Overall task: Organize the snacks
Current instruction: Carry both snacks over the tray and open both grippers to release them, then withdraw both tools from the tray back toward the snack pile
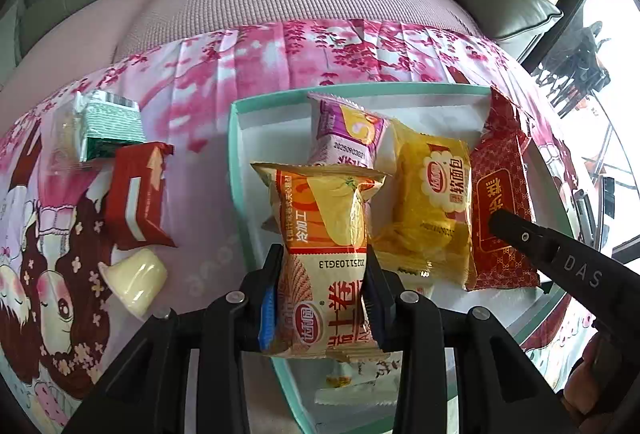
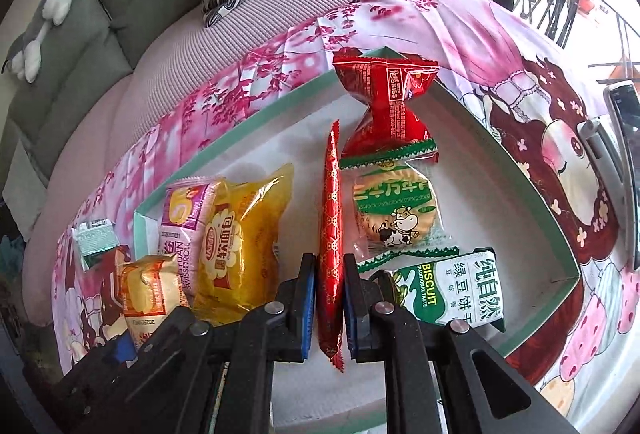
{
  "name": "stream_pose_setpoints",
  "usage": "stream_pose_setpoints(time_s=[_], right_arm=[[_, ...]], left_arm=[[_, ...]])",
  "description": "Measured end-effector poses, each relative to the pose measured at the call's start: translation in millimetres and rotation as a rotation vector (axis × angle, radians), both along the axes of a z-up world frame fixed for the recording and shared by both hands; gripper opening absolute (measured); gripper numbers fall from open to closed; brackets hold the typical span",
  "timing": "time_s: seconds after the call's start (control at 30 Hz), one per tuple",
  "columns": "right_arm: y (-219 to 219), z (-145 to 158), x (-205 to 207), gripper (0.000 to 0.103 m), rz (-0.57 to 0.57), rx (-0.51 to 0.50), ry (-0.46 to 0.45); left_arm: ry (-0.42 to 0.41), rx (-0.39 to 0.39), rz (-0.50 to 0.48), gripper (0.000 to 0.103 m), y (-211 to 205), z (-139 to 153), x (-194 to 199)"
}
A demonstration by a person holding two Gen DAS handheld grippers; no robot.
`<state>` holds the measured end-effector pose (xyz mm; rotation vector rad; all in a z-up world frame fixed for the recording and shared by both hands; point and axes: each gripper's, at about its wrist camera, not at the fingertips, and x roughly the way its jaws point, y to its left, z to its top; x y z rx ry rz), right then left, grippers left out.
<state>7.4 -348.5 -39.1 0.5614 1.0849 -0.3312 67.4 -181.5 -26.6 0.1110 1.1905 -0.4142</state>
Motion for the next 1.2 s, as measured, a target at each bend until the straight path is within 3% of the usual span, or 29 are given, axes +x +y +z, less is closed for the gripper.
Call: stream_pose_setpoints(time_s=[0.23, 0.4, 0.63, 0.9, 1.13, 1.2], right_arm=[[2.4, 2.1, 2.2, 0.019, 0.013, -0.048, 0.033], [4.2, 10.5, 1.2, 0.031, 0.015, -0.105, 0.041], [4.3, 15.4, 0.4, 0.062, 0.010, -0.113, 0.028], [6.5, 13.9, 2.5, 0.074, 0.010, -0.118, 0.029], [15.7, 15.9, 6.3, 0.103, 0.036, -0.130, 0.027], [17.8, 15.7, 7.5, 0.103, 0.048, -0.127, 0.025]], left_arm=[[0.035, -0.013, 0.009, 0.039, 2.3, -3.8, 3.5], [0.046, -0.012, 0.017, 0.056, 3.4, -1.9, 2.1], [0.011, -0.016, 0.025, 0.071, 8.2, 15.6, -2.6], [-0.032, -0.001, 0.108, 0.079, 31.1, 31.9, 0.3], [-0.042, 0.009, 0.231, 0.083, 62.2, 32.4, 8.9], [-0.036, 0.011, 0.266, 0.084, 71.6, 30.3, 12.1]])
